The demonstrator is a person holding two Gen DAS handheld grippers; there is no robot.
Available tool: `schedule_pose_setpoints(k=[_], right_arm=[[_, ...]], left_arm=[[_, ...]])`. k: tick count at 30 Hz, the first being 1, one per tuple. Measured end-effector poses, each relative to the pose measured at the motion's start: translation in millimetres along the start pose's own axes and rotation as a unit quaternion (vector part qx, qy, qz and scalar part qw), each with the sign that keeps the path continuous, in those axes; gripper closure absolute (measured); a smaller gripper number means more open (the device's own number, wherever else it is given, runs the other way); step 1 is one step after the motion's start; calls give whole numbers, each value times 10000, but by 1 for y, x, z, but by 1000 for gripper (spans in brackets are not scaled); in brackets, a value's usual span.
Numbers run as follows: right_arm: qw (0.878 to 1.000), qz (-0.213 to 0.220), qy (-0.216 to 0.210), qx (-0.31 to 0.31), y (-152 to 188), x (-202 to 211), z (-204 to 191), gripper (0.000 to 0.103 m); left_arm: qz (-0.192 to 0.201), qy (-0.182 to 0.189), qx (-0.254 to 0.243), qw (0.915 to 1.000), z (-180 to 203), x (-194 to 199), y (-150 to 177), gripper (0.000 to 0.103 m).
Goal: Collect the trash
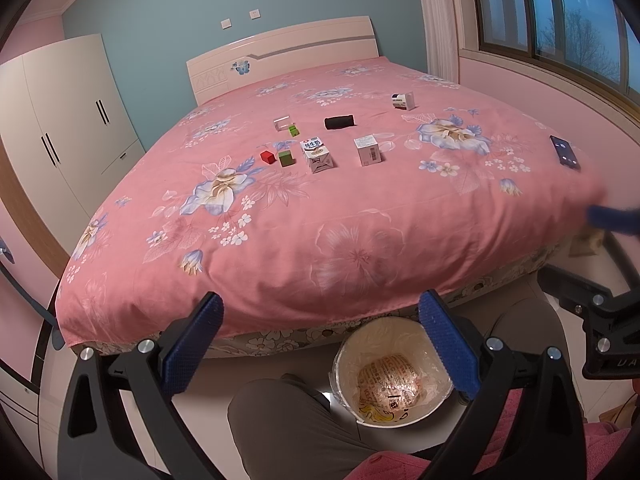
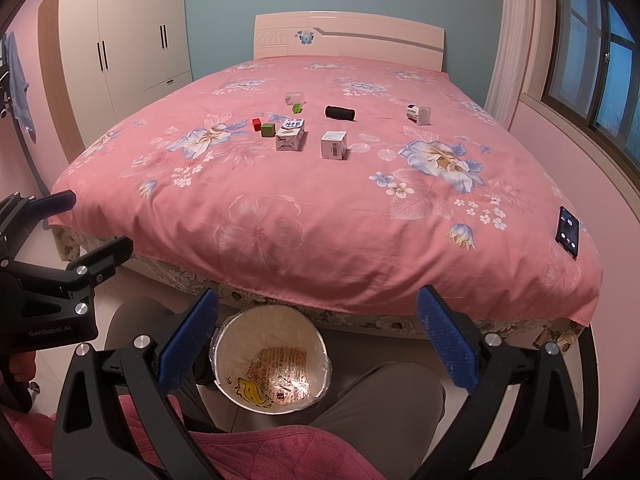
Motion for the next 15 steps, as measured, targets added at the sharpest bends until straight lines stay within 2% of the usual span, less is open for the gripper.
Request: schedule_pose_setpoints(k=[15], right_arm=[[10000, 1, 1, 0, 0, -1, -1, 7]], left_arm=[[-2, 1, 2, 10000, 0, 2, -1, 4]])
Point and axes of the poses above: each gripper's, at about its wrist camera, not at the fingertips, and x roughly against the way its jaws point, z to its right, y to its underside, the point moved 6 cm from there along -x, roughly the way its jaws point, and after that the axes turned 6 degrees about z, right-handed, at the moved point
